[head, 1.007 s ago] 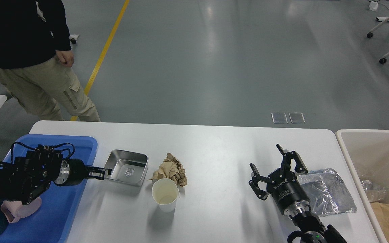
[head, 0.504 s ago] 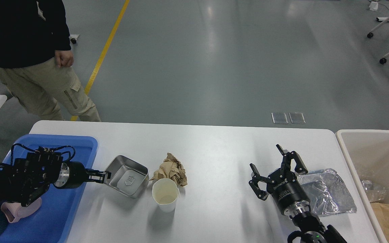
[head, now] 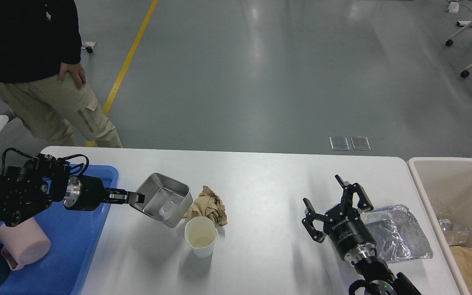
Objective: Tidy desktop
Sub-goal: 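Grip the steel tray edge and lift it toward the blue tray, then lower the steel tray onto the blue tray and release it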
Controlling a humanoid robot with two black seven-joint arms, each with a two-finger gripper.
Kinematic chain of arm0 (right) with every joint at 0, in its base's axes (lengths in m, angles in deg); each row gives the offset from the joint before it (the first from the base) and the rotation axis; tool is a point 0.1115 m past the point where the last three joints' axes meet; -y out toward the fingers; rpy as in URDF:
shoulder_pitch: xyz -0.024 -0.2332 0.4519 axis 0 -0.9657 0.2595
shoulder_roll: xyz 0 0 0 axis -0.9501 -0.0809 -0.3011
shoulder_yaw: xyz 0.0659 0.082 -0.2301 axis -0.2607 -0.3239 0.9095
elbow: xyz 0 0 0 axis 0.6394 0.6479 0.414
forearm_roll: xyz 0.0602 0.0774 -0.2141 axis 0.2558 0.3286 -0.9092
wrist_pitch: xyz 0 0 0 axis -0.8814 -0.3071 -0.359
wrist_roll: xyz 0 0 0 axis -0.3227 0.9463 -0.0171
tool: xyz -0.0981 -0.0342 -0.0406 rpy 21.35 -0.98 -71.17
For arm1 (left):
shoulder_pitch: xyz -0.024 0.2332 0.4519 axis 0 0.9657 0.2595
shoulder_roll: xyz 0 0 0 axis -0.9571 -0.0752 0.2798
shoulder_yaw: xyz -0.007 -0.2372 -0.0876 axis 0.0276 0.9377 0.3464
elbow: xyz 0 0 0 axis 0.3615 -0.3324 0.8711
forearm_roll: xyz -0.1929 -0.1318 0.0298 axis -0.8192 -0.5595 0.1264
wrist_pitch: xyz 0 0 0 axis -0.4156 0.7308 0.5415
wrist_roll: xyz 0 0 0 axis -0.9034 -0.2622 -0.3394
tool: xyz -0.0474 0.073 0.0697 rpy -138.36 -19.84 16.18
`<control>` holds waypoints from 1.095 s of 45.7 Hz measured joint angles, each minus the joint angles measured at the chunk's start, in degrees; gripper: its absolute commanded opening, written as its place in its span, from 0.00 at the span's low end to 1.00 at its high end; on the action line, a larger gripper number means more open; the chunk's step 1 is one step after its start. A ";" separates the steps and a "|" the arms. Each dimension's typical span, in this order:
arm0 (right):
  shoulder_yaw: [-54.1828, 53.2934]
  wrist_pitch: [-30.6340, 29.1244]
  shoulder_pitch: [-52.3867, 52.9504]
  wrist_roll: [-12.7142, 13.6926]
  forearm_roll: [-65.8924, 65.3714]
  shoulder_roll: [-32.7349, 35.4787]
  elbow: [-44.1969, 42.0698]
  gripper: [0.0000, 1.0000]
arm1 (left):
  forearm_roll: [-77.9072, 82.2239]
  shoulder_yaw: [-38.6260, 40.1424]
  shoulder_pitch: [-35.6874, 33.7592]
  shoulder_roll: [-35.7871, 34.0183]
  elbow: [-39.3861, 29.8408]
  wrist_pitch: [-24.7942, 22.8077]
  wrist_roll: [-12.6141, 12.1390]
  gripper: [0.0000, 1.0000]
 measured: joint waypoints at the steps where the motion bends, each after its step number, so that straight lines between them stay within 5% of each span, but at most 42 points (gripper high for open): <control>1: 0.00 0.00 0.01 0.00 0.00 0.00 -0.02 1.00 | 0.00 0.09 -0.27 -0.66 -0.92 -0.01 0.11 0.08; 21: 0.00 0.00 0.49 0.00 0.00 -0.08 -0.30 1.00 | 0.37 9.51 1.68 -20.38 -14.88 0.46 1.52 0.08; 50: 0.04 -0.21 0.83 0.00 0.09 -0.12 -0.38 1.00 | -2.01 17.52 11.67 -31.58 -13.24 5.78 1.10 0.07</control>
